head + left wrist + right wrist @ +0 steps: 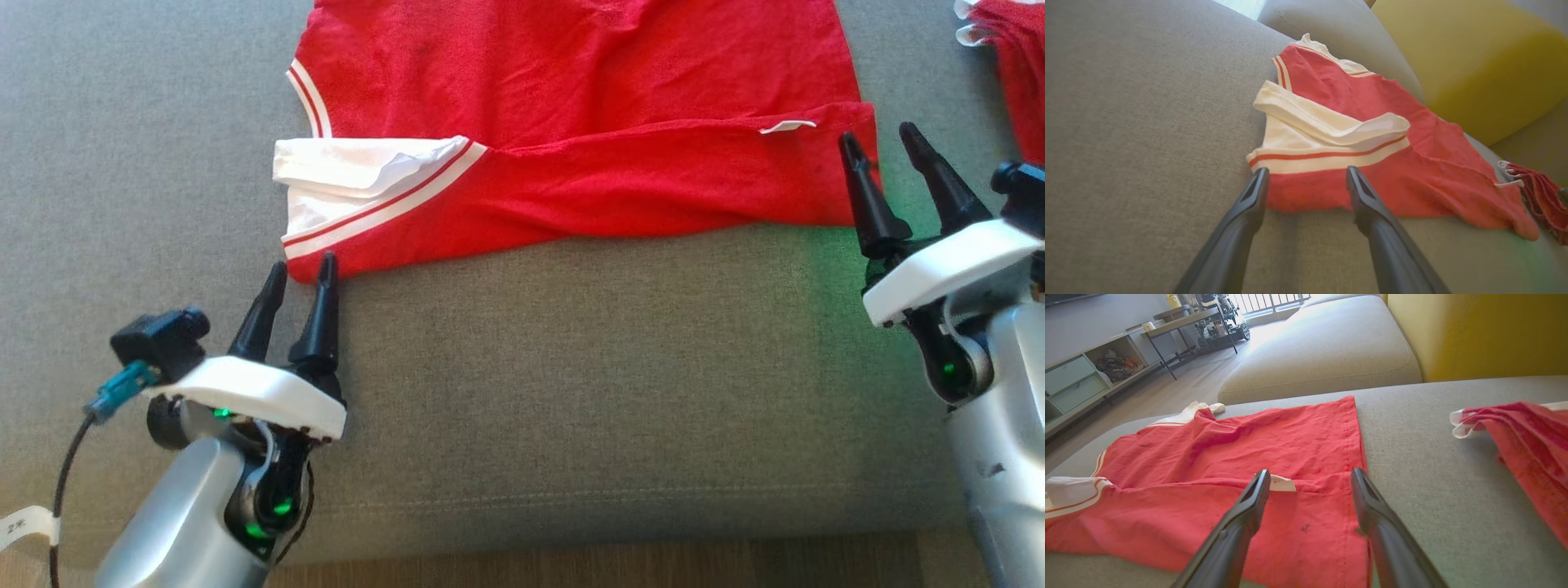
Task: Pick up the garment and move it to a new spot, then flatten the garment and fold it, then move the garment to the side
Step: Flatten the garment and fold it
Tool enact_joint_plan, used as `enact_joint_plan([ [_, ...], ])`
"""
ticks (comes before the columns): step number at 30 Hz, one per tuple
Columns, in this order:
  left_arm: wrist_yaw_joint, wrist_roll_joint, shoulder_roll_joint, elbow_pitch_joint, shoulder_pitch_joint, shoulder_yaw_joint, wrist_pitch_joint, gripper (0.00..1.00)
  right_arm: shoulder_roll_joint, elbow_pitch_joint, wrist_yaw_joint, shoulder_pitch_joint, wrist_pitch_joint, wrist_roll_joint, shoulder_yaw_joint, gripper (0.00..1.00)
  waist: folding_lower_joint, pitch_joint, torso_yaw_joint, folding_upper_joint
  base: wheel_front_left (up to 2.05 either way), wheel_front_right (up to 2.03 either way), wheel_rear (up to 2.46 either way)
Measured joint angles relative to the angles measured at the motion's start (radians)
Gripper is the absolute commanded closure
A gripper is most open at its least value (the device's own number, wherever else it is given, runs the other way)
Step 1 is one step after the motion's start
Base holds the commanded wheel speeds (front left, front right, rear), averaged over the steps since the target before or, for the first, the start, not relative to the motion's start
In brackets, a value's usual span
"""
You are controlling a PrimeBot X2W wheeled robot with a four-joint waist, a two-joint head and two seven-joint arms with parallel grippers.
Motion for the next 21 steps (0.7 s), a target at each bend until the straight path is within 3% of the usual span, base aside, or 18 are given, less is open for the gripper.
enact_joint_plan([
  [8, 0.059, 0.081, 0.014, 0.063, -0.039, -0.047, 0.026, 0.00, 0.045, -0.034, 0.000, -0.001, 0.002, -0.030, -0.001, 0.00, 0.0000, 0.015, -0.015, 0.0000, 0.00, 0.00, 0.00],
  [16, 0.068, 0.079, 0.009, 0.158, -0.085, -0.062, 0.071, 0.00, 0.062, -0.013, 0.000, 0.000, 0.022, -0.032, 0.002, 0.00, 0.0000, 0.015, -0.035, 0.0000, 0.00, 0.00, 0.00],
  [18, 0.070, 0.086, 0.009, 0.172, -0.092, -0.067, 0.071, 0.07, 0.070, -0.001, 0.000, 0.003, 0.028, -0.040, -0.003, 0.00, 0.0000, 0.010, -0.037, 0.0000, 0.00, 0.00, 0.00],
  [19, 0.071, 0.090, 0.009, 0.176, -0.092, -0.070, 0.070, 0.27, 0.075, 0.007, 0.000, 0.004, 0.036, -0.040, -0.011, 0.00, 0.0000, 0.007, -0.036, 0.0000, 0.00, 0.00, 0.00],
  [20, 0.071, 0.098, 0.011, 0.181, -0.093, -0.077, 0.069, 0.60, 0.080, 0.018, 0.000, 0.004, 0.043, -0.043, -0.020, 0.00, 0.0000, 0.005, -0.036, 0.0000, 0.00, 0.00, 0.00],
  [21, 0.071, 0.113, 0.015, 0.187, -0.093, -0.086, 0.061, 0.77, 0.083, 0.031, 0.000, 0.005, 0.051, -0.051, -0.031, 0.00, 0.0000, 0.002, -0.034, 0.0000, 0.00, 0.00, 0.00],
])
